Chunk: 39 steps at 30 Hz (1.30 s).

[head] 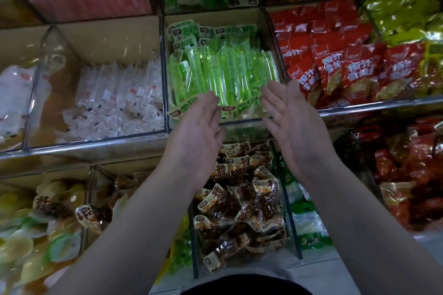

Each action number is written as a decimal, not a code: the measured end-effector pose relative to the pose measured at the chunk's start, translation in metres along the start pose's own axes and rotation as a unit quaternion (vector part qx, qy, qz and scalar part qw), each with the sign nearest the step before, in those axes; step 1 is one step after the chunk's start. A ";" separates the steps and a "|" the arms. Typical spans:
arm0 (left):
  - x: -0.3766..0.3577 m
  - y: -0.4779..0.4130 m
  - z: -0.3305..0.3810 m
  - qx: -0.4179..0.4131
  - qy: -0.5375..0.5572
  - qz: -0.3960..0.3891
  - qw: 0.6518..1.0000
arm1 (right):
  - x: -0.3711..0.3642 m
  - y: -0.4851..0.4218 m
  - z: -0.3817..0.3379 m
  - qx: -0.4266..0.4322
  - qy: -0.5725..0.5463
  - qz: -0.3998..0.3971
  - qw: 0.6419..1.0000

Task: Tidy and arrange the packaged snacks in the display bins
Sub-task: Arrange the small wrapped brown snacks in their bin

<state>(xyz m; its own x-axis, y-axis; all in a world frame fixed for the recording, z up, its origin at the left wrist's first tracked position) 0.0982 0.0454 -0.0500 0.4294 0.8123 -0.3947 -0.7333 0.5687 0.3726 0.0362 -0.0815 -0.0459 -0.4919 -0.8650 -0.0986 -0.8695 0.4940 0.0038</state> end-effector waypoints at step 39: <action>-0.002 -0.025 -0.003 0.031 -0.046 -0.042 0.998 | 0.024 -0.043 0.026 0.013 0.326 0.027 0.945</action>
<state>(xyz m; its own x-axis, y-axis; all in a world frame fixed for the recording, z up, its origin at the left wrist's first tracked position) 0.1142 0.0286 -0.0606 0.5355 0.7689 -0.3494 -0.6603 0.6391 0.3944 0.0627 -0.1215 -0.0739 -0.4668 -0.7041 0.5352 -0.8445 0.5345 -0.0334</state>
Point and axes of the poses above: each hand's wrist, its own y-axis away from the middle knuckle, its own x-axis out of the back of the hand, z = x × y, the point moved 8 cm from there along -y, towards the middle knuckle, and after that the axes turned 8 degrees about x, right-handed, at the moved point
